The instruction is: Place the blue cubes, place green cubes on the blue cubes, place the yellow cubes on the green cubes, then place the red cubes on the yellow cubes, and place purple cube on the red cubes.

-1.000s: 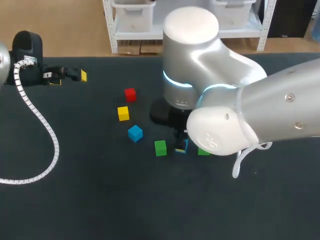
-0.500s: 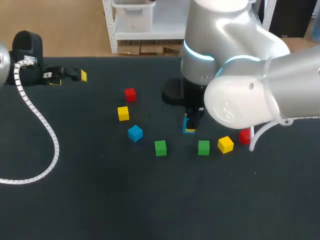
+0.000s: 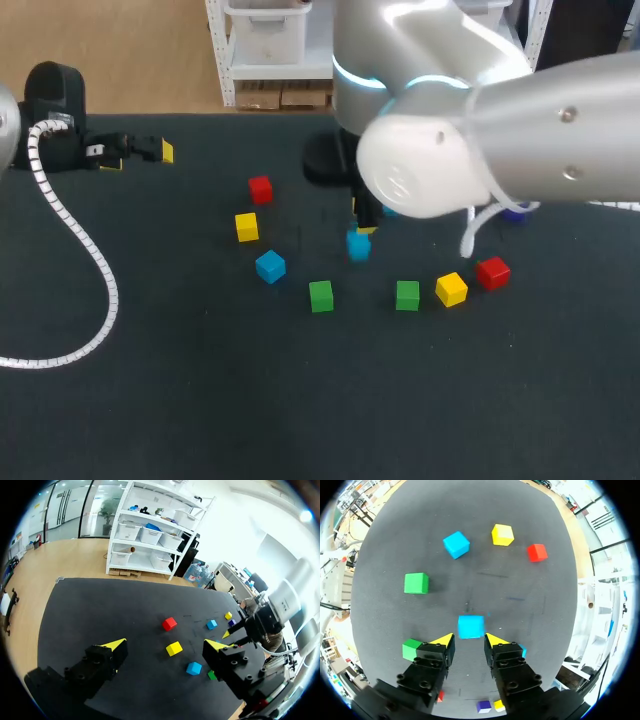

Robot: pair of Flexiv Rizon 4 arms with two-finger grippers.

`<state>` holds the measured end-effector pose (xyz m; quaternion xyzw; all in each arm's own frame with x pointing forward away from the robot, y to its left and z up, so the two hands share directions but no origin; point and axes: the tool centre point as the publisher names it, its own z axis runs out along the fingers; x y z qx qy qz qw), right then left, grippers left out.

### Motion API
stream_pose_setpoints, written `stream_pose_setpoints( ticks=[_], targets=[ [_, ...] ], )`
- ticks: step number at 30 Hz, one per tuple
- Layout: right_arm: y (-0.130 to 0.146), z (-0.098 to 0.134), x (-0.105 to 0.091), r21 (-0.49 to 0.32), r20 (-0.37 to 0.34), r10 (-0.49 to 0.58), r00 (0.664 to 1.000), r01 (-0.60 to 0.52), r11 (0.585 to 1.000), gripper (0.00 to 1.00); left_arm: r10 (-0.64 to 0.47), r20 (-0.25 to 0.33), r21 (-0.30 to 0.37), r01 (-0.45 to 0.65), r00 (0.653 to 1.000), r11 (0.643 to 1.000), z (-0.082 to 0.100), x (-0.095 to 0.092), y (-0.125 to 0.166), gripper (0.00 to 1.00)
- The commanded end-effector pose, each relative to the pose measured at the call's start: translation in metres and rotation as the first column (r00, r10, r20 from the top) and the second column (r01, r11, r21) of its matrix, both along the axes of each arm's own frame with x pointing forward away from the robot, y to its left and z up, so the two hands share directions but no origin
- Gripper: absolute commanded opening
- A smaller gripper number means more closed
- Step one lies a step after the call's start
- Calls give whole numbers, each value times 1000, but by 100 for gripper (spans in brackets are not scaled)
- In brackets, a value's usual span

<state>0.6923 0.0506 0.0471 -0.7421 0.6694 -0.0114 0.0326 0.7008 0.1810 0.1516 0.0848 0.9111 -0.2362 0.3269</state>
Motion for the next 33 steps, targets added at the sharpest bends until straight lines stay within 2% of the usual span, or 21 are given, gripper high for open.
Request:
stream_pose_setpoints(
  ticks=[1,5,9,11,14,15,16,17,19,24,33],
  targets=[
    [4,-3,16,-8,-59,-2,998,1,1000,32,-7,7,-10,7,1000,1000,-2,-1,3,100],
    [4,-6,24,-1,-62,-11,998,11,1000,29,-7,7,-10,7,1000,1000,-2,-1,3,100],
    [5,-5,24,-1,-61,-15,998,15,1000,28,-7,7,-10,7,1000,1000,-2,-1,3,100],
    [5,-6,24,3,-62,-14,998,14,1000,34,-7,7,-10,7,1000,1000,-2,-1,3,100],
    [8,-9,29,13,-60,-13,998,14,1000,54,-7,7,-10,7,1000,1000,-2,-1,3,100],
    [11,-9,30,20,-49,-5,999,6,1000,64,-7,7,-10,7,1000,1000,-2,-1,3,100],
    [15,-10,32,24,-46,7,999,-6,1000,91,-7,7,-10,7,1000,1000,-2,-1,3,100],
    [19,-12,35,26,-46,11,999,-10,1000,100,-7,7,-10,7,1000,1000,-2,-1,3,100],
    [27,-17,41,8,-31,30,999,-30,1000,100,-7,7,-10,7,1000,1000,-2,-1,3,100],
    [39,-27,62,20,-43,73,996,-72,997,100,-7,7,-10,7,1000,1000,-2,-1,3,100],
    [59,-22,93,30,-63,110,992,-108,994,100,-7,7,-10,7,1000,1000,-2,-1,3,100]
  ],
)
